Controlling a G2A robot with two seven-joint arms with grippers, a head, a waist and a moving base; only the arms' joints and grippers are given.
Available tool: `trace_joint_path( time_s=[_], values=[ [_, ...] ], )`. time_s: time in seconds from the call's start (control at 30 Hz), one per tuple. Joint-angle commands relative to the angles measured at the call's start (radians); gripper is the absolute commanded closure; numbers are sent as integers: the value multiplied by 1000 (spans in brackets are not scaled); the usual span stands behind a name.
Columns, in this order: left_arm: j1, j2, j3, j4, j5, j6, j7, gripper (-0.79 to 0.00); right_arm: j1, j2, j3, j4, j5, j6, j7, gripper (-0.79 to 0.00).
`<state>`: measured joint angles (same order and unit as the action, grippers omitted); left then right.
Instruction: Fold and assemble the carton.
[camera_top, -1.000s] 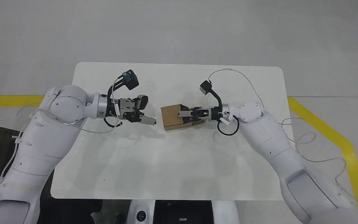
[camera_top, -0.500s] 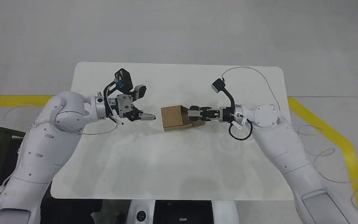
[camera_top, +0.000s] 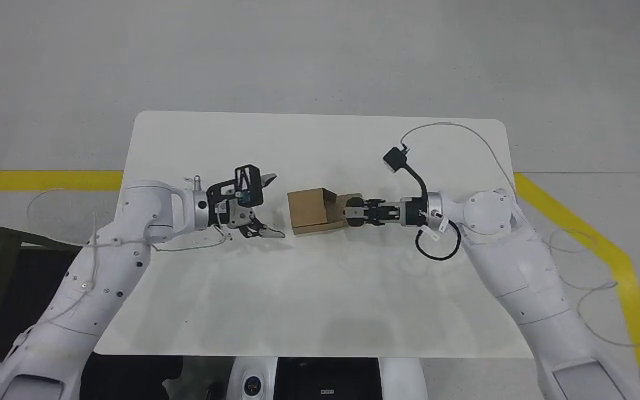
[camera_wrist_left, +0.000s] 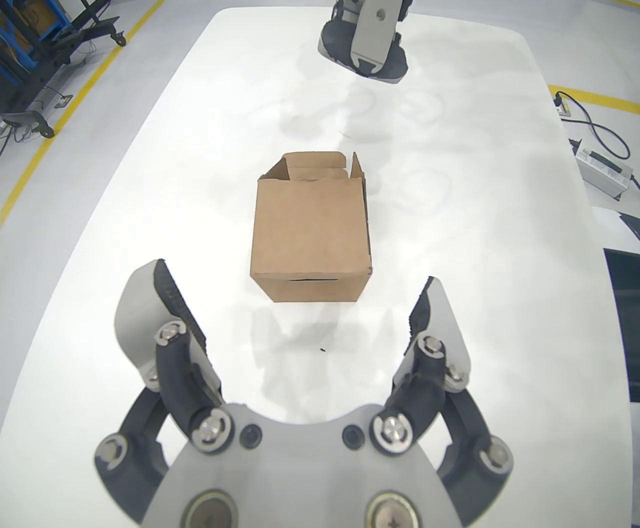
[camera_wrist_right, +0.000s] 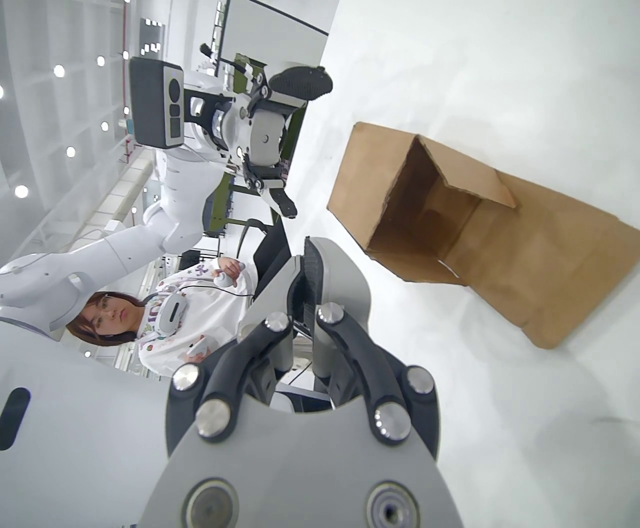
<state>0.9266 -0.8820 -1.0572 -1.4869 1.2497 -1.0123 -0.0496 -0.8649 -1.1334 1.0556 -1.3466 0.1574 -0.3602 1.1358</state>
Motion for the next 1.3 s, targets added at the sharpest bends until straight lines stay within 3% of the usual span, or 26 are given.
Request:
trace_joint_path(
  time_s=[0.0, 0.27, 0.6, 0.93, 1.27],
  values=[
    [-22, -3, 34, 24, 41, 0, 40, -785, -4, 5, 2, -24, -48, 33, -2, 0],
    [-63, -9, 117, 94, 107, 0, 157, -785, -12, 10, 8, -47, -99, 79, -26, 0],
    [-63, -9, 117, 94, 107, 0, 157, -785, -12, 10, 8, -47, -99, 79, -26, 0],
    [-28, -11, 93, 113, 32, 56, 84, -785, -61, 12, -10, -55, -64, 260, -30, 0],
    [-77, -51, 162, 180, -30, 68, 99, -785, -41, 1, -38, 28, -54, 291, -87, 0]
  ],
)
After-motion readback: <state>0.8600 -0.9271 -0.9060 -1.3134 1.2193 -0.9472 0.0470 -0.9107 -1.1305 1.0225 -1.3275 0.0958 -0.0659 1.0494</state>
